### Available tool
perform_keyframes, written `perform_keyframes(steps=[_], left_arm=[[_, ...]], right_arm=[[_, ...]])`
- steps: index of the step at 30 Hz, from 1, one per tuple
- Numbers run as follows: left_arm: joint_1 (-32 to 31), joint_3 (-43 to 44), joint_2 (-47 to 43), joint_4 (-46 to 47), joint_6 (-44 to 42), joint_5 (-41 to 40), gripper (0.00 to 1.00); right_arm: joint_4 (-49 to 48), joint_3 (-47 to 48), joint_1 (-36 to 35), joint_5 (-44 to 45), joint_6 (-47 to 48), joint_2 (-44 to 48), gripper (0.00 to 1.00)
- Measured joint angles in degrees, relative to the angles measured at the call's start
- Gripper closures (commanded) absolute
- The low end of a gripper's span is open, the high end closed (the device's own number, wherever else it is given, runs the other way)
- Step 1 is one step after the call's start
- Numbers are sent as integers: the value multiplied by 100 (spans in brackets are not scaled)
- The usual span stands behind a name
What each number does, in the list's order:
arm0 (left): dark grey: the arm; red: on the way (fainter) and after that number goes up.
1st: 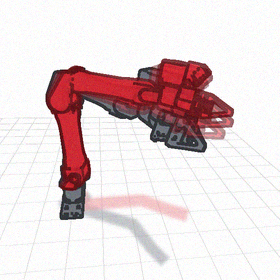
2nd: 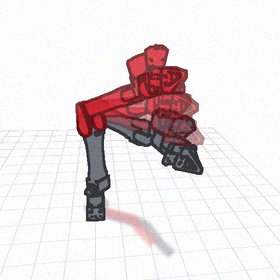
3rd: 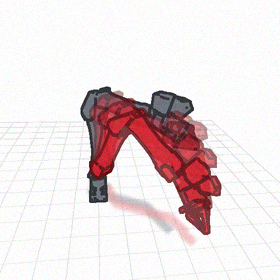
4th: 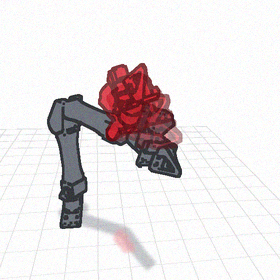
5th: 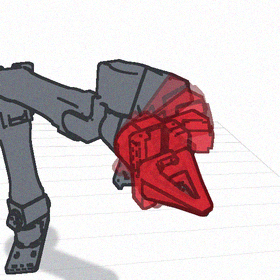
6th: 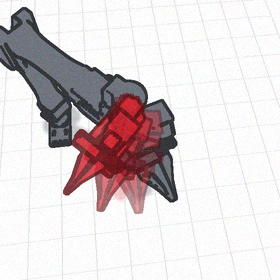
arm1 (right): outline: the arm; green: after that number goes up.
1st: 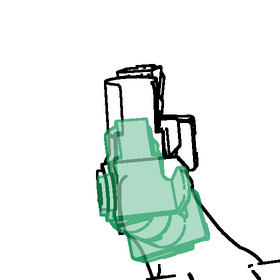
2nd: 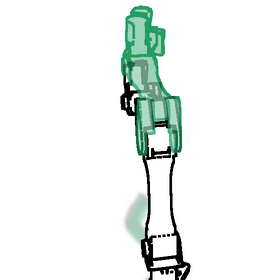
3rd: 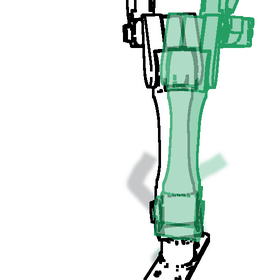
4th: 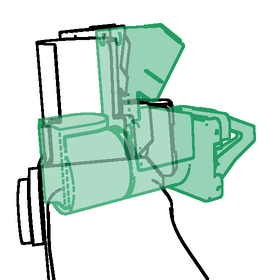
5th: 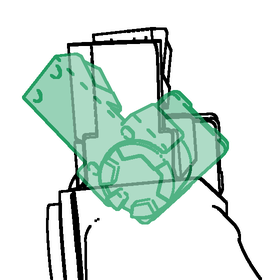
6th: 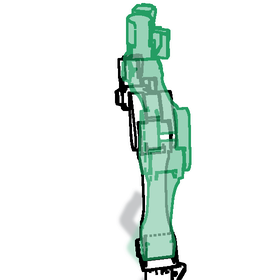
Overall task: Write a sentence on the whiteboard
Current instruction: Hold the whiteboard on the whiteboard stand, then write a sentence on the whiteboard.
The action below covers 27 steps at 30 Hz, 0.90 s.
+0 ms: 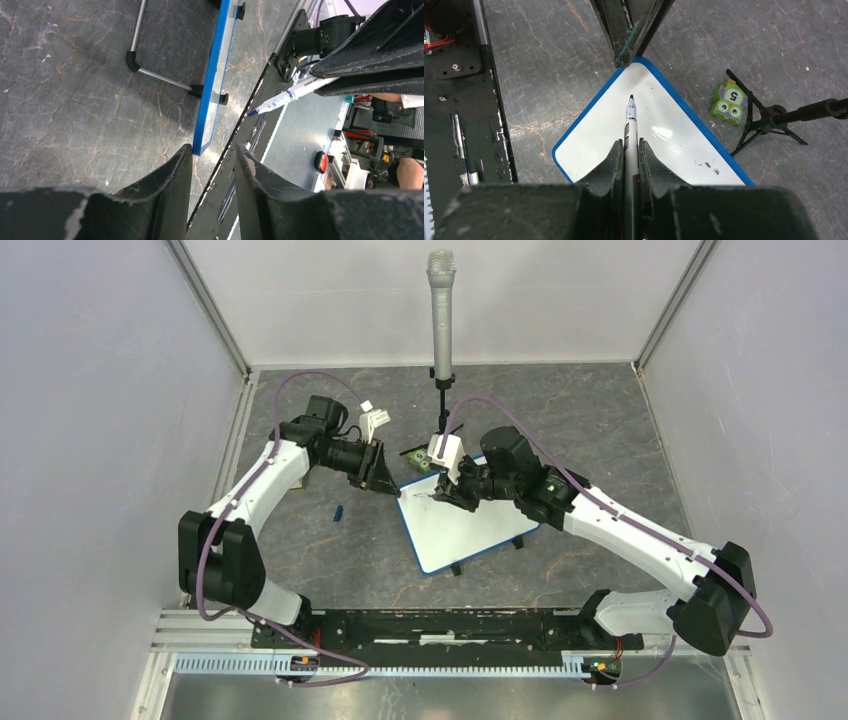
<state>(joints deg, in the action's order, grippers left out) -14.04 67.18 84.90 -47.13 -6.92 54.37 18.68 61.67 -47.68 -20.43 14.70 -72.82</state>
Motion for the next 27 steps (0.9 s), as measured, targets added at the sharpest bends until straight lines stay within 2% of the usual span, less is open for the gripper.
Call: perform_keyframes(steps=[10,17,27], left_arm=[[-278,232,407,107,0,-17,81],[-282,232,407,107,-2,-66,86],[-286,229,407,164,-9,-345,98]], right_arm=[[-116,4,-33,15,11,-39,100],[-125,13,-70,131,11,-223,100],[-127,129,-92,168,7,-304,100]])
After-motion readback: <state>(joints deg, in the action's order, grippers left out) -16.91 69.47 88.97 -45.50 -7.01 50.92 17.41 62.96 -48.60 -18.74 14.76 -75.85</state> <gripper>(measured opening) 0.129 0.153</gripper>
